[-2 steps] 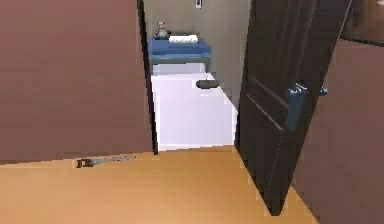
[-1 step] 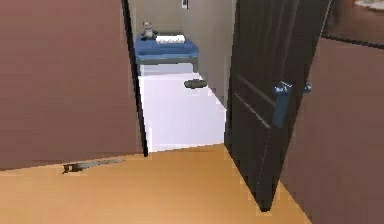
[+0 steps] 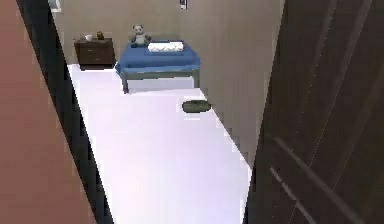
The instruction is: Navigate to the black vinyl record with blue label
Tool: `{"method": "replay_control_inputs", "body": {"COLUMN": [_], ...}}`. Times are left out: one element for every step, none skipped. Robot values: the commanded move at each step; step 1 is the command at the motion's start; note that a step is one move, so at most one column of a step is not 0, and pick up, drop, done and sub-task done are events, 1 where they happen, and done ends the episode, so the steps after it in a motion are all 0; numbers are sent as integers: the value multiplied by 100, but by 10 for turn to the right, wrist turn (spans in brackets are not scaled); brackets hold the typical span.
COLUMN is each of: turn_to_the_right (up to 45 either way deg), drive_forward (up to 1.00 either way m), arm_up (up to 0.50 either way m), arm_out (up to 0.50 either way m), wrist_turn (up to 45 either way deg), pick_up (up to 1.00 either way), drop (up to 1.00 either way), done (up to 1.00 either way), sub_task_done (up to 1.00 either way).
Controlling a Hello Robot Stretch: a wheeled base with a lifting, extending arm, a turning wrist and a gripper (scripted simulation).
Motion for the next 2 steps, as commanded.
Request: {"method": "replay_control_inputs", "body": {"turn_to_the_right": [0,-90], "drive_forward": [60,0], "arm_up": [0,0], "arm_out": [0,0], "wrist_turn": [0,0], "pick_up": [0,0], "drop": [0,0], "done": [0,0], "sub_task_done": [0,0]}}
